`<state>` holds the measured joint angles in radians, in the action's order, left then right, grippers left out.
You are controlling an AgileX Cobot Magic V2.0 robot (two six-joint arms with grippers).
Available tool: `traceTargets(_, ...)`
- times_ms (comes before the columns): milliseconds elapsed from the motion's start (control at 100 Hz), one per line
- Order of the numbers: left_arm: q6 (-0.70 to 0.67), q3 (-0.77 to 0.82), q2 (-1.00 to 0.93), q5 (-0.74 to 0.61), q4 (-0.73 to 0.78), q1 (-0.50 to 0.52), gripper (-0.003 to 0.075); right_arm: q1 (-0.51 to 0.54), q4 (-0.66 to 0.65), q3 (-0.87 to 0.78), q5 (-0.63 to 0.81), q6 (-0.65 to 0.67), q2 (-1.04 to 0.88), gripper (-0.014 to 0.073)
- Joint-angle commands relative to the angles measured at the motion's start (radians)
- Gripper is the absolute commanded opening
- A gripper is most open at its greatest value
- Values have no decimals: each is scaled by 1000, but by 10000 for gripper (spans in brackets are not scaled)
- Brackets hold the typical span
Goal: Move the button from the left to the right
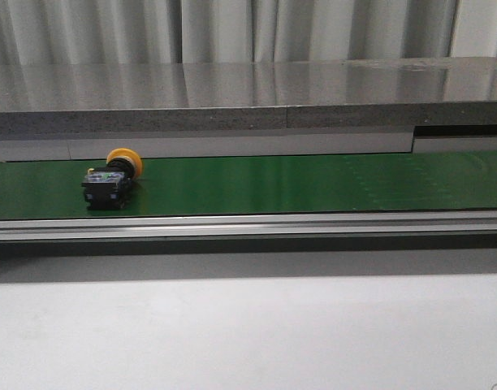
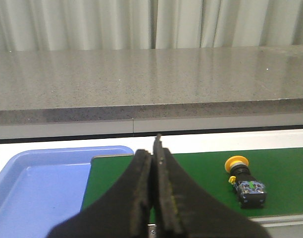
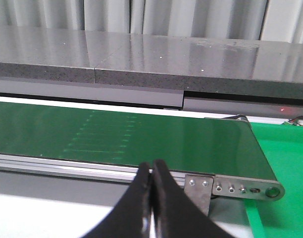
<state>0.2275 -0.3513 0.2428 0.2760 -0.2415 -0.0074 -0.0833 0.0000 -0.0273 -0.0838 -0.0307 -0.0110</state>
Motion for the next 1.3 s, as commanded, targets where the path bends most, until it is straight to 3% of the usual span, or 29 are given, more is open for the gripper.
traceTargets(0,-1,-28,11,-71,-14,-7,-20,-2,-10,15,78,-1,-20,-67)
traceTargets(850,-1,-28,11,-71,-14,-7,-20,-2,-10,25,84,-1,-20,-67)
traceTargets(1290,-1,-28,11,-71,-14,-7,-20,-2,-10,274,-209,-1,91,-67)
